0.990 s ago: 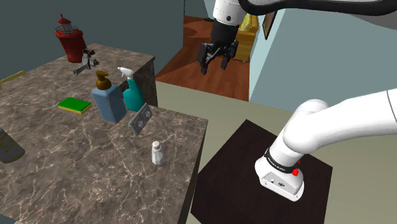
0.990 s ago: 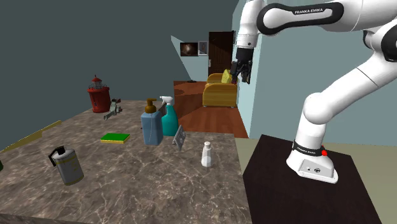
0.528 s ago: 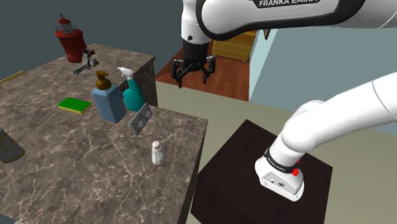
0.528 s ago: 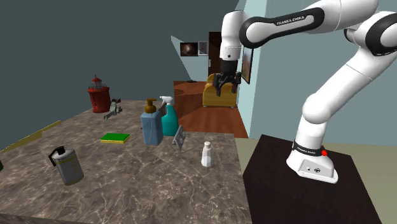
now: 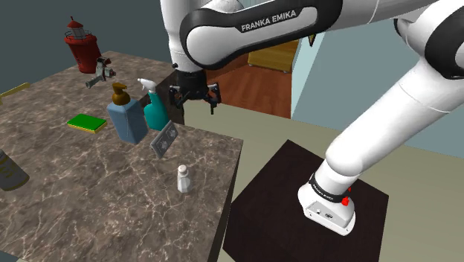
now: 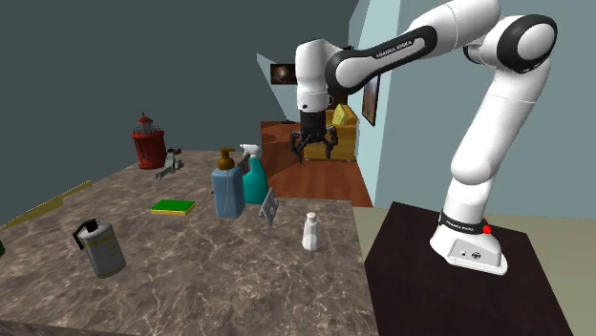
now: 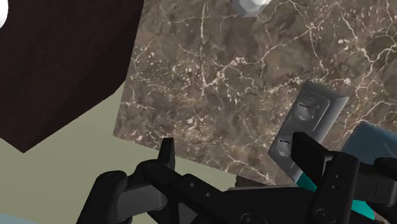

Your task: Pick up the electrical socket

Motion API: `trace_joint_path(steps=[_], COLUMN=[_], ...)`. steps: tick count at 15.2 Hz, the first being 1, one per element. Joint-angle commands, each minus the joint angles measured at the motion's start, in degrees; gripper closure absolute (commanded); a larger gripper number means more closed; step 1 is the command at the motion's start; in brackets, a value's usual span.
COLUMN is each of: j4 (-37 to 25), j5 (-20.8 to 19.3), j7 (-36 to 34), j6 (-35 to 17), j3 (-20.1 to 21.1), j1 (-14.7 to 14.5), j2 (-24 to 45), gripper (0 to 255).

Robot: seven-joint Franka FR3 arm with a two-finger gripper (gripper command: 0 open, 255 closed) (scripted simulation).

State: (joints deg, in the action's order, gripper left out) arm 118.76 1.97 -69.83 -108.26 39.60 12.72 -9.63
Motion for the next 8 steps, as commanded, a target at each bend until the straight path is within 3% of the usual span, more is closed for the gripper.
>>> trace_joint_path(steps=[1, 4, 8], j4=[-4.2, -10.6, -20.4], j5=[-4.5, -11.3, -18.2], j7=[-8.3, -19.5, -31.4], j6=[-0.3, 0.7, 3.3], j3=[2.7, 3.8, 1.2], j1=[0.8, -0.7, -5.8], j2=[7.2, 17.6, 30.2], gripper=[0, 0, 0])
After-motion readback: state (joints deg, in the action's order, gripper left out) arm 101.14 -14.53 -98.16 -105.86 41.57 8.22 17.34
